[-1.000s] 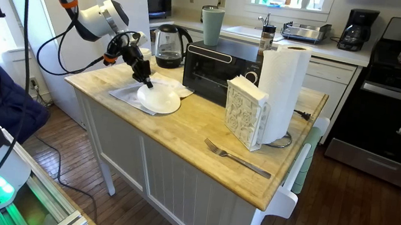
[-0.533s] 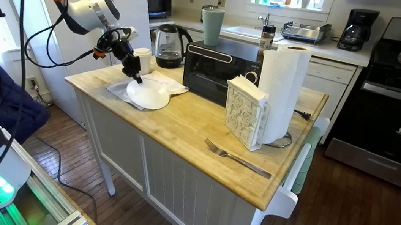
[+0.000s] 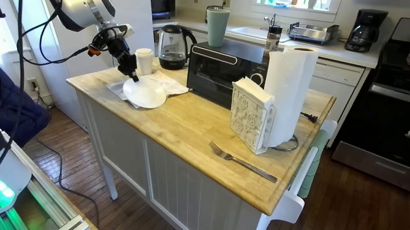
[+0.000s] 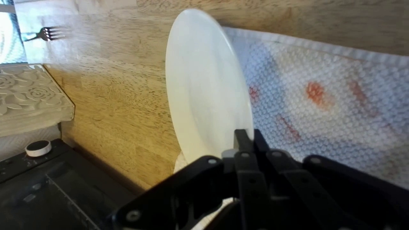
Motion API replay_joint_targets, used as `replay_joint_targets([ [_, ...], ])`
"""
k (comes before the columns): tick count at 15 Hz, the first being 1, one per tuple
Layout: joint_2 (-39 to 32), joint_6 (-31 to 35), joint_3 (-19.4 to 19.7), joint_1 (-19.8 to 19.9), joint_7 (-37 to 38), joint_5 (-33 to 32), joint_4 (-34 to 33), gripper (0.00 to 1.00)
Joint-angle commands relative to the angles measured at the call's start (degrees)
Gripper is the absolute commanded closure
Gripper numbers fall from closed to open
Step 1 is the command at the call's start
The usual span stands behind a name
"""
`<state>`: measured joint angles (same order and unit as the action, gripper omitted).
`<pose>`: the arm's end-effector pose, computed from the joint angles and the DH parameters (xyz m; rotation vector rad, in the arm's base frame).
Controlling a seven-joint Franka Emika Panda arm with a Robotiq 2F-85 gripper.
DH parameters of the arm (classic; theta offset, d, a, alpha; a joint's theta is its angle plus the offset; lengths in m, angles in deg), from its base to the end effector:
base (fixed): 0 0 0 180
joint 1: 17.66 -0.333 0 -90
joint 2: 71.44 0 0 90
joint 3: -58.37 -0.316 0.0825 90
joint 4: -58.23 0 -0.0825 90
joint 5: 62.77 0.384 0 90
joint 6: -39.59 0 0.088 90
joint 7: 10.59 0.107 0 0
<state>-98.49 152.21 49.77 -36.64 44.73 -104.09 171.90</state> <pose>0.5199 0.2225 0.2063 2.4614 -0.0425 0.0030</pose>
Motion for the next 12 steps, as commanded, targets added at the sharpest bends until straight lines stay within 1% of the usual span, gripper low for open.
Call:
replay_joint_targets([
  [1,-0.3,2.29,-0.75,-0.8,-1.2,2.05,-0.42,0.99],
  [4,-0.44,1.92,-1.18,-1.6,-1.38,2.06,-1.04,0.99],
  [8,0.54,-1.26,-0.56,-2.42,-2.07,1.14,-1.13,0.99],
  [12,2.36,-2.82,0.76,-2.5,-1.95,-2.12,0.09,0.99],
])
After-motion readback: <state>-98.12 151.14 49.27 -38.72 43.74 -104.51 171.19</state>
